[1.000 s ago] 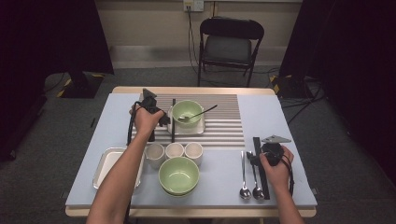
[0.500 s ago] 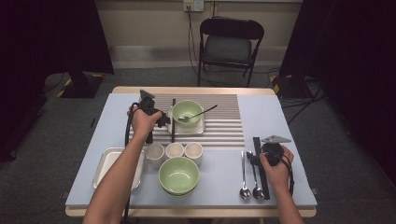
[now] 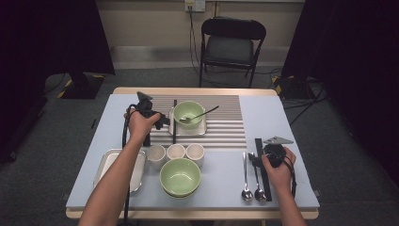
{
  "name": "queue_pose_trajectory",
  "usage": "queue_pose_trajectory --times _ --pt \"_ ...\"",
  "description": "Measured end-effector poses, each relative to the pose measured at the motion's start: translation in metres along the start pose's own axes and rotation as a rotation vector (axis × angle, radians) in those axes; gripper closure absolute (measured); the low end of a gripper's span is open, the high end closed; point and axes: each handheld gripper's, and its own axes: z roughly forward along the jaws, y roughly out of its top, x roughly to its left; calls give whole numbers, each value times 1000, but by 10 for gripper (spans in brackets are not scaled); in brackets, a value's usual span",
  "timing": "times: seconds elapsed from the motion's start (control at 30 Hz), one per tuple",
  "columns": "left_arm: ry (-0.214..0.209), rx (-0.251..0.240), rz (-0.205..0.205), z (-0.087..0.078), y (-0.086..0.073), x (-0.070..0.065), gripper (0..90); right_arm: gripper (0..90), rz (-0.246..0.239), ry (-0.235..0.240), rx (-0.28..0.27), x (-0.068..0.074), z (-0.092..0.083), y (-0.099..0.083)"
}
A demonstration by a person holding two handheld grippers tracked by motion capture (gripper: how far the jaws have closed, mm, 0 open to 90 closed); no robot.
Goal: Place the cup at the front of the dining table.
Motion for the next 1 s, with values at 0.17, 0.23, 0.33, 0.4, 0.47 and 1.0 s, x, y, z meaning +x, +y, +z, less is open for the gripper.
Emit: queue_pose_trajectory --times 0.17,0.23,0.33,0.4,0.47,1.0 --pt "-3 -12 9 -2 -2 -2 553 145 0 0 0 0 0 0" --pt "0 -5 21 -4 -3 -3 552 145 -1 0 0 0 0 0" --pt "-9 -11 28 -5 -5 -1 536 145 -1 -1 -2 0 0 0" --pt "-12 -14 18 -6 -6 0 528 146 -3 0 -1 0 0 0" --pt "-13 -11 28 -6 -7 3 518 146 -2 -1 -1 0 0 0" --pt "-27 -27 36 -16 -14 11 394 145 -3 1 1 0 0 0"
